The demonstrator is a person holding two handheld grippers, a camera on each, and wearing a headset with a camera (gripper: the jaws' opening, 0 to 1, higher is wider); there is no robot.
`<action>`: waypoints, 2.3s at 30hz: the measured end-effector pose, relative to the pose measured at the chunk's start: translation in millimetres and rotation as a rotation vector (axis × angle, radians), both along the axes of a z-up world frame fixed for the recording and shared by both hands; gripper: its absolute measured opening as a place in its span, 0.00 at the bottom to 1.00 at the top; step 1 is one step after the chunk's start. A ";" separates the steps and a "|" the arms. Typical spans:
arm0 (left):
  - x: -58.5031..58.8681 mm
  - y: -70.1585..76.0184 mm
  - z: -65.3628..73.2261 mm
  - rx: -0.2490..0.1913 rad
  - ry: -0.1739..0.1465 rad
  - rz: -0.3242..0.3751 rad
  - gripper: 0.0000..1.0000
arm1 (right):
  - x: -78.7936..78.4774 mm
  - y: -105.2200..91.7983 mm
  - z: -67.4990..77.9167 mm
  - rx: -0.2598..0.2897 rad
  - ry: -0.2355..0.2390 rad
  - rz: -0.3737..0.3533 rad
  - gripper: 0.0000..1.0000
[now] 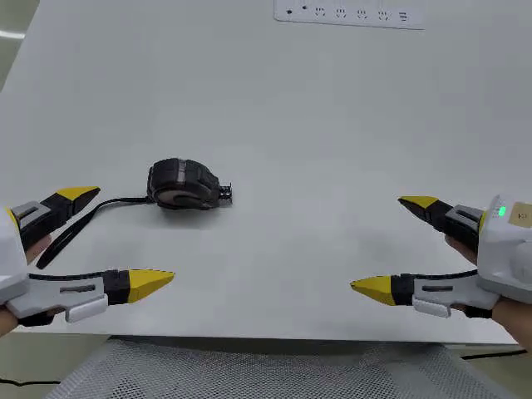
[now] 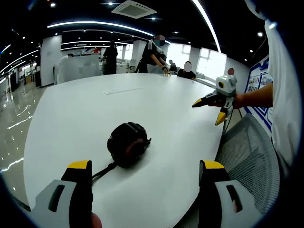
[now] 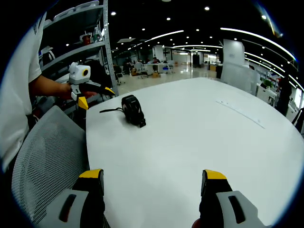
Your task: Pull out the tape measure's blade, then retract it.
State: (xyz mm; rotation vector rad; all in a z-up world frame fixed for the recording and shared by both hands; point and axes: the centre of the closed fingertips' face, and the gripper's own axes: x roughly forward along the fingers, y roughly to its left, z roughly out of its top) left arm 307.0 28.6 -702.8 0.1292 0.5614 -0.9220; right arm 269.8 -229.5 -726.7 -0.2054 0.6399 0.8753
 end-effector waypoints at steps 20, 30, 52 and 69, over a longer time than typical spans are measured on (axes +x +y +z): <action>18.9 -13.5 -11.9 0.008 0.006 -0.078 0.87 | 26.7 31.2 -19.9 0.001 0.008 0.113 0.82; 33.4 -27.4 -17.8 0.028 -0.002 -0.145 0.85 | 35.2 39.1 -27.8 -0.004 0.025 0.145 0.82; 45.3 -31.0 -42.4 0.118 0.011 -0.284 0.73 | 48.9 62.7 -27.2 -0.003 0.022 0.206 0.81; 60.3 -28.4 -49.9 0.167 -0.014 -0.352 0.47 | 49.6 68.7 -31.9 -0.002 0.029 0.224 0.80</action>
